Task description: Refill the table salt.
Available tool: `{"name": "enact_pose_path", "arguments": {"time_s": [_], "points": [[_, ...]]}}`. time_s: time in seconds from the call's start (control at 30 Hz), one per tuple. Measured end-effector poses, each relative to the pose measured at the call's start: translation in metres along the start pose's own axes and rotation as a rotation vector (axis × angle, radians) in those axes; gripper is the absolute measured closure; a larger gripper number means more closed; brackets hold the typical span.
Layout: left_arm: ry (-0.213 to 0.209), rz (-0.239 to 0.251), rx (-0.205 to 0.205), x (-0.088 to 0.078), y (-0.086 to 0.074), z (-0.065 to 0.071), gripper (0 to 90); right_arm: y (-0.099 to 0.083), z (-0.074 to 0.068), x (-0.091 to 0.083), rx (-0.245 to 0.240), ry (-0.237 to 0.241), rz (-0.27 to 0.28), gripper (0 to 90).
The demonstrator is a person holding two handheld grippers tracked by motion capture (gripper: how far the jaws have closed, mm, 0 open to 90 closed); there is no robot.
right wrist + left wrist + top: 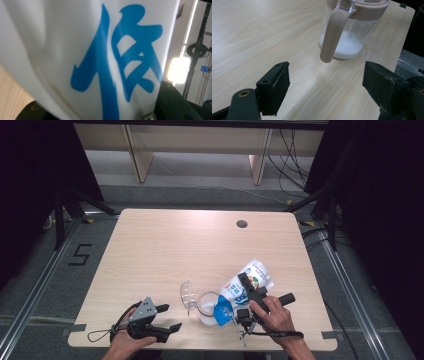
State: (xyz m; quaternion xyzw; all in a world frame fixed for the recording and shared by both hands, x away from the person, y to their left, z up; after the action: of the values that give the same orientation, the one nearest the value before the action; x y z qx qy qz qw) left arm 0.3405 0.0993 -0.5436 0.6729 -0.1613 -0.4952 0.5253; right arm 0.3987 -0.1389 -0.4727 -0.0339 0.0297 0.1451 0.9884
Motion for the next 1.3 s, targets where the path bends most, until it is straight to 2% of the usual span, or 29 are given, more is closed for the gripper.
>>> {"name": "enact_pose_path", "arguments": {"time_s": [0.1,0.13,0.2,0.23,0.3,0.33,0.4,0.43,0.53,0.57,0.6,0.7,0.73,0.83,0.93,0.97,1.07,1.1,1.13,1.3], "points": [[0.007,-0.001,-0.001,0.0,0.0,-0.0002,21.2,0.0008,-0.0003,0.0004,0.003,-0.006,0.009,64.7],[0.006,-0.001,-0.001,0.0001,-0.0001,-0.0002,21.2,0.0017,0.0006,0.001,-0.011,-0.005,0.017,64.8],[0.007,-0.001,0.0,-0.0001,-0.0001,-0.0003,21.1,0.0008,-0.0003,0.0005,0.0,-0.005,0.008,64.9],[0.003,0.001,-0.001,0.0001,0.0,-0.0002,20.9,0.0022,0.0011,0.0012,-0.018,-0.007,0.019,65.0],[0.001,0.0,-0.01,0.0003,0.0,0.0002,20.4,0.0023,0.0012,0.0008,-0.021,-0.006,0.018,65.2],[0.003,0.004,-0.008,0.0005,0.0002,0.0002,20.4,0.0032,0.0037,0.0012,-0.06,-0.009,0.029,65.4],[0.003,0.004,-0.006,0.0007,0.0003,0.0002,20.4,0.0026,0.0028,0.0003,-0.027,-0.019,0.021,65.6],[-0.003,-0.003,-0.006,0.0004,-0.0001,0.0004,20.4,0.0035,0.0039,0.0004,-0.049,-0.016,0.027,65.7],[-0.004,-0.002,-0.006,0.0003,-0.0001,0.0004,20.4,0.0022,0.0031,0.0003,-0.034,-0.015,0.016,66.0],[0.008,0.001,-0.006,0.0003,0.0001,0.0,20.4,0.0019,0.0016,0.0004,-0.026,-0.007,0.014,66.1],[0.0,0.006,-0.006,0.0009,0.0003,0.0003,20.4,0.002,0.0013,0.0006,-0.025,-0.005,0.016,66.1],[-0.004,-0.003,-0.005,0.0005,-0.0002,0.0005,20.4,0.0023,0.0023,0.0005,-0.039,-0.008,0.015,66.3],[-0.004,-0.002,-0.006,0.0005,-0.0001,0.0006,20.4,0.0028,0.0011,0.0007,-0.018,-0.011,0.018,66.4],[-0.004,-0.002,-0.007,0.0005,-0.0001,0.0004,20.5,0.003,0.0032,0.0,-0.045,-0.009,0.017,66.7],[-0.004,0.0,-0.008,0.0005,0.0001,0.0005,20.5,0.0025,0.0017,0.0005,-0.031,-0.006,0.017,67.1],[-0.004,-0.001,-0.007,0.0005,0.0,0.0004,20.5,0.0021,0.0019,0.0005,-0.042,-0.004,0.017,67.2],[-0.002,-0.002,-0.011,0.0002,-0.0001,0.0004,20.5,0.003,0.0021,0.0006,-0.015,-0.013,0.021,67.5],[0.006,-0.021,0.009,-0.0007,-0.0019,-0.002,20.5,0.0024,0.001,0.0003,-0.007,-0.007,0.017,67.6],[-0.001,-0.002,-0.011,0.0003,-0.0002,0.0004,20.5,0.0025,0.001,0.0002,-0.005,-0.008,0.017,67.8],[-0.002,-0.001,-0.01,0.0003,-0.0001,0.0004,20.5,0.0017,0.0007,-0.0002,0.005,-0.01,0.013,68.3]]}}
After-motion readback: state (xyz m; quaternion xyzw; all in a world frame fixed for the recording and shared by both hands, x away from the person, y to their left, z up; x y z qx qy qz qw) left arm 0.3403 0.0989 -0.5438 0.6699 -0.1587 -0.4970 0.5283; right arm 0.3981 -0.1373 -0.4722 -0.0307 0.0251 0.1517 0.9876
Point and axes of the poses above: each handheld gripper's, and its own axes: x roughly forward along the jaws, y roughly out of its top, z roughly to its right, the point moved 9 cm from there along x, roughly forward along the jaws, and after that the axes turned 7 degrees about x, right-handed, at the moved point
